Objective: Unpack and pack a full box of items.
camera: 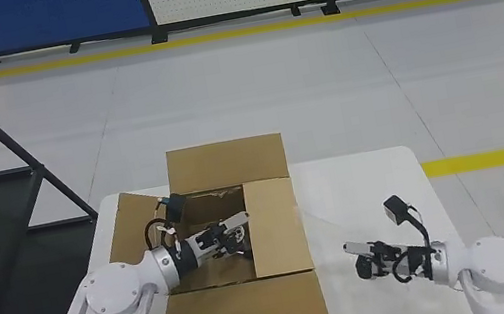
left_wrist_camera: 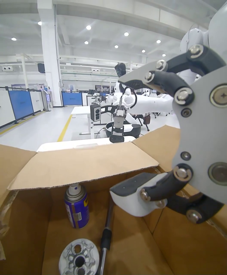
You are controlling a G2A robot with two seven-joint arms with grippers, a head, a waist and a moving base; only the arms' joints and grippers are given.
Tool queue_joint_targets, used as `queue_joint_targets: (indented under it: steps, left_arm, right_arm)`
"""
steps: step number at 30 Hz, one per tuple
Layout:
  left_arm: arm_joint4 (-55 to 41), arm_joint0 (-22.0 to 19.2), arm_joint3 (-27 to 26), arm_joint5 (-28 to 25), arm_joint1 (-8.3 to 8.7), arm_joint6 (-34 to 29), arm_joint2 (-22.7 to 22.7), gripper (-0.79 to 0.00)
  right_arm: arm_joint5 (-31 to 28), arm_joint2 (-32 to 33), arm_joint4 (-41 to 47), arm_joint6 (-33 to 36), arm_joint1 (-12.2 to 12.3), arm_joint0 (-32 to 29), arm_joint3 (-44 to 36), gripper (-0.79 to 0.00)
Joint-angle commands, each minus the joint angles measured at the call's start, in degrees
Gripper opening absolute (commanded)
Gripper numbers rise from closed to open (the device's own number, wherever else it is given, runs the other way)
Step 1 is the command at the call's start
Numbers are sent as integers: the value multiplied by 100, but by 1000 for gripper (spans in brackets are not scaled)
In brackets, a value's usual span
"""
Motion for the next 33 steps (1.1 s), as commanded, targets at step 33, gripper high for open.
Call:
queue_joint_targets:
  steps: [33]
  left_arm:
    - [519,-330,534,385,-34,-251,328,0]
  right_arm:
    - [-628,154,1163,-1791,328,369,626,0]
